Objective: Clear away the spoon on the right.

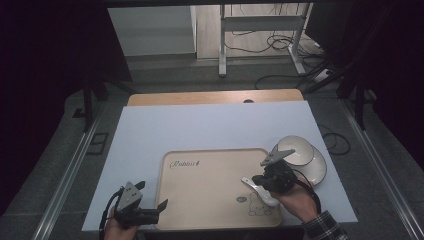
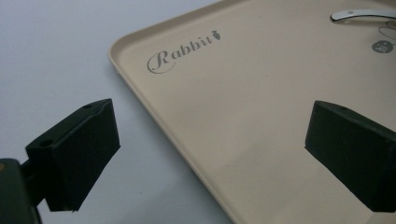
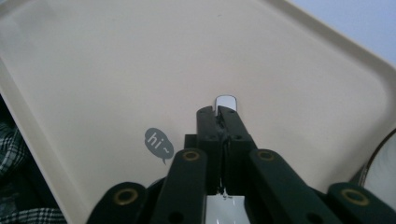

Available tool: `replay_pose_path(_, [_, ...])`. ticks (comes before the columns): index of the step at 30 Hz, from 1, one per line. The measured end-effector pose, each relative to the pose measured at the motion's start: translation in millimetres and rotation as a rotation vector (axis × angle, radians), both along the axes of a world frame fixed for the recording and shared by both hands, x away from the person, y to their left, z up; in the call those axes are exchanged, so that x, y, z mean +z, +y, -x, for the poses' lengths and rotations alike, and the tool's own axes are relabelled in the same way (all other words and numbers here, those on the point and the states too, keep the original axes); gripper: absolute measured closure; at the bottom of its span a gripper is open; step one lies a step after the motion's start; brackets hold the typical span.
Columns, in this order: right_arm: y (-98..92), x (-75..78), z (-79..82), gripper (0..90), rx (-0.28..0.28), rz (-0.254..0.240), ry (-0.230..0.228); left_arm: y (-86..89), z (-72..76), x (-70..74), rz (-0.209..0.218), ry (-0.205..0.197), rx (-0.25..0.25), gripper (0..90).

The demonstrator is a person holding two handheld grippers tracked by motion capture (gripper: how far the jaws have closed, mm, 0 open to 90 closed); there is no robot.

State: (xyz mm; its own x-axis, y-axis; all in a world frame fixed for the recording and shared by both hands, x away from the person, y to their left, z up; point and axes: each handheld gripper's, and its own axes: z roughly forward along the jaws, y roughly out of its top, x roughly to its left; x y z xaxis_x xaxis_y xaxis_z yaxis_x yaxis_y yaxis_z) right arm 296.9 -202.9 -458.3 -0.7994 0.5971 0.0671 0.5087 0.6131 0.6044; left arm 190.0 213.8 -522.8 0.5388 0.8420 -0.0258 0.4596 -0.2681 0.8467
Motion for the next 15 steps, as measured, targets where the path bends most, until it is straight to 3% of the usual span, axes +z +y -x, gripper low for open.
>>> replay_pose_path(10, [5.9, -23.2, 3.9, 90.0, 0.006, -0.012, -0.013, 0.0, 0.2, 0.1, 0.0, -0.001, -0.001, 2.7])
replay_pose_path(15, [9.9, -33.0, 5.5, 90.0, 0.028, 0.025, -0.028, 0.4, 0.4, 0.0, 0.003, -0.003, -0.001, 2.7])
